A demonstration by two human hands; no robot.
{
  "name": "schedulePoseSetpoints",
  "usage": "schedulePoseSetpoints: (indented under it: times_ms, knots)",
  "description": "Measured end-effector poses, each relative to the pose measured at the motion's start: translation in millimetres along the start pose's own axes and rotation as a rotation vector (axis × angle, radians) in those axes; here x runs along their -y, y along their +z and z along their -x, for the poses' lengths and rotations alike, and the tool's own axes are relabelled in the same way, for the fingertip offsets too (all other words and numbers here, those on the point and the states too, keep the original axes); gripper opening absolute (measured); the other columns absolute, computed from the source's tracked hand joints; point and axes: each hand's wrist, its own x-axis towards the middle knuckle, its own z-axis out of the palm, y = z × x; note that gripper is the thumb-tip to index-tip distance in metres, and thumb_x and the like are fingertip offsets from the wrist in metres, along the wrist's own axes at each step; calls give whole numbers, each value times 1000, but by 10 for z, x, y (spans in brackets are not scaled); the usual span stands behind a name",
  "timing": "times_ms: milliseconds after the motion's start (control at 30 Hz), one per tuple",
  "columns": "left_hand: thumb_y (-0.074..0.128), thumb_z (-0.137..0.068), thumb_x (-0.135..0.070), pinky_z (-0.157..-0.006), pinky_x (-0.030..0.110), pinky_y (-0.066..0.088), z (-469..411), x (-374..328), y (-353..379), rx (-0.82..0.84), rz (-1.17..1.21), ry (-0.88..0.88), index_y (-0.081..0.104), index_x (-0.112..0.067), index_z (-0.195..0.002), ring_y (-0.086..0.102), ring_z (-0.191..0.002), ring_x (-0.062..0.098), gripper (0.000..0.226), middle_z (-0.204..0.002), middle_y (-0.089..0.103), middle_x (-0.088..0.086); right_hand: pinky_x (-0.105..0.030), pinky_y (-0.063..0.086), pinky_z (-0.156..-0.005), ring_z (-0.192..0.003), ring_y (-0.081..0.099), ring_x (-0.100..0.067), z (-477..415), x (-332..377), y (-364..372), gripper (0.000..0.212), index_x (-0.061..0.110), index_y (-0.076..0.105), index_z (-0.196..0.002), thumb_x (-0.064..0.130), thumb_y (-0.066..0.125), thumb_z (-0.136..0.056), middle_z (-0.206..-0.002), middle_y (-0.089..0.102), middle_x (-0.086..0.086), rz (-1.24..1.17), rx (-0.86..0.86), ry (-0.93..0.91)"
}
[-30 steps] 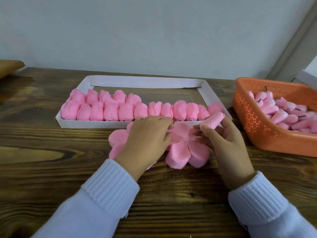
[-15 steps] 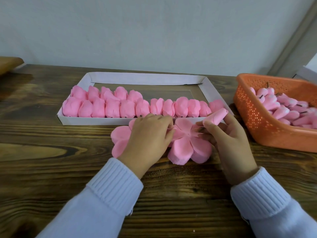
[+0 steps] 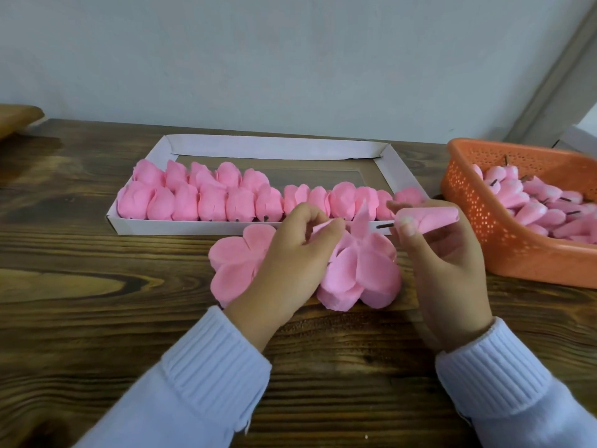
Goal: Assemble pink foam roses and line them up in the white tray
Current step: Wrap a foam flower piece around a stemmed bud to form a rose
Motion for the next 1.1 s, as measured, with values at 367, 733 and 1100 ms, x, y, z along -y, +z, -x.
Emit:
schedulePoseSetpoints:
  times_ms: [367,733,1100]
  knots:
    - [57,-83,-19,-87,38,48,-24,-46,-24,224,735,-312,57,6,-110,56,-96,30,37,-105,56,25,-29,54,-78,-91,68,-18,51,34,28,23,4,65,-101,15,71,-81,-97,71,-2,99,101,21]
    - [51,-92,8,-93,42,53,-1,62,21,81,544,-343,64,0,-109,65,-107,34,23,-110,67,24,-46,54,-80,-97,63,-27,61,58,26,22,30,62,-99,30,74,-79,-99,65,-2,322,16,-174]
    - [48,-96,1,-95,47,48,21,7,15,64,536,-339,62,2,-107,64,-95,30,18,-105,66,24,-17,46,-80,-85,60,-11,134,116,86,25,14,68,-98,33,66,-82,-93,64,9,634,84,-336]
